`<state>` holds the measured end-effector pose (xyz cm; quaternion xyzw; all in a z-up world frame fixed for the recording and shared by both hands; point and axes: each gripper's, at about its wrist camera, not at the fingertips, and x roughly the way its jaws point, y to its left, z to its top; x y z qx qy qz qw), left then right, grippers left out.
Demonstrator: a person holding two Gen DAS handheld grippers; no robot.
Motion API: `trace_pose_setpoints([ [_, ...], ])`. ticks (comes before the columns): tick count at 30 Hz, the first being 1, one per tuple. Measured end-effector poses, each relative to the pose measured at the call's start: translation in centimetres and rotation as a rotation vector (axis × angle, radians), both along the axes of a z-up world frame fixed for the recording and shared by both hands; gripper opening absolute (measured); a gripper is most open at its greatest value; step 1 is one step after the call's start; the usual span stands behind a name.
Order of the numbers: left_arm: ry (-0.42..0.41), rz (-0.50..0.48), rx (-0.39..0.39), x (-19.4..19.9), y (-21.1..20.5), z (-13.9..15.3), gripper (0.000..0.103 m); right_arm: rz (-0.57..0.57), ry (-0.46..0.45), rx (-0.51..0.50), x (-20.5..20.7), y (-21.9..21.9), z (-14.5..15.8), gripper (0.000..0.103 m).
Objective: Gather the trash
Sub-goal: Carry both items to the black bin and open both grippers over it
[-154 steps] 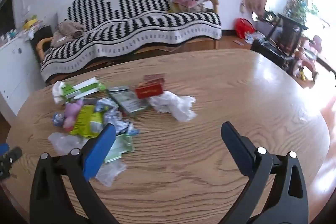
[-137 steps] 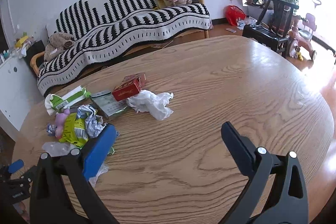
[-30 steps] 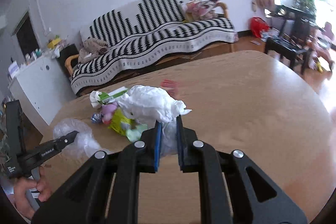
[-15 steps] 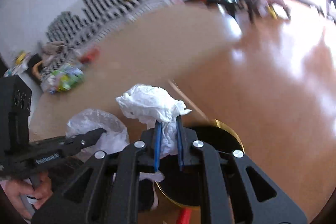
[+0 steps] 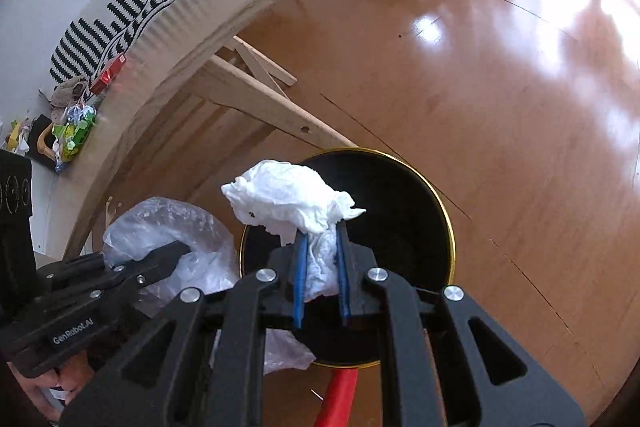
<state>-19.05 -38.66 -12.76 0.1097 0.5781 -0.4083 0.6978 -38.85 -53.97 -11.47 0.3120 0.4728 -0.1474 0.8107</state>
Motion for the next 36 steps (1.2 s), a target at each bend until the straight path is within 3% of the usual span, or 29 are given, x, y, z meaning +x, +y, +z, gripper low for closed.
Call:
trace_pose_setpoints([
  [11, -0.026, -0.001, -0.008, -0.8, -1.6, 0.9, 0.006, -0.019, -0.002, 0.02, 1.7, 0.2, 0.4, 0.013],
  [12, -0.027, -0.003, -0.001, -0.9, -1.6, 0.9, 0.018, -0.024, -0.002, 0.031, 1.8, 0.0, 0.3, 0.015],
  [13, -0.017, -0.009, 0.005, -1.0, -1.7, 0.8, 0.034, -0.04, 0.001, 0.04, 1.7, -0.3, 0.3, 0.032],
  [14, -0.013, -0.009, 0.011, -1.1, -1.9, 0.7, 0.087, -0.062, 0.0, 0.041, 1.3, -0.6, 0.4, 0.07],
  [15, -0.02, -0.001, -0.001, -1.3, -1.8, 0.8, 0.096, -0.085, -0.006, 0.038, 1.0, -0.8, 0.5, 0.086],
  [16, -0.01, -0.008, -0.014, -1.4, -1.9, 0.9, 0.097, -0.104, -0.018, 0.034, 0.8, -1.0, 0.8, 0.093],
  [21, 0.071, -0.006, 0.004, -1.0, -1.7, -0.1, 0.097, -0.153, -0.047, 0.025, 0.0, -2.3, 1.6, 0.096],
  [24, 0.052, 0.037, -0.045, -0.5, -1.0, 0.9, 0.097, -0.187, -0.076, -0.013, -0.5, -2.7, 2.3, 0.096],
  [27, -0.048, 0.111, -0.177, 0.6, 1.8, 5.2, 0.097, -0.163, -0.092, -0.109, 0.0, -1.9, 3.4, 0.096],
  [30, -0.159, 0.212, -0.237, 2.4, 5.9, 9.4, 0.097, -0.105, -0.103, -0.151, 1.9, -0.7, 4.2, 0.096],
  [32, -0.212, 0.29, -0.233, 4.3, 8.7, 11.3, 0.097, -0.039, -0.12, -0.163, 4.4, 0.8, 5.0, 0.096],
  [36, -0.356, 0.48, -0.094, 9.2, 16.1, 13.3, 0.097, 0.097, -0.17, -0.175, 10.3, 4.7, 7.1, 0.096],
])
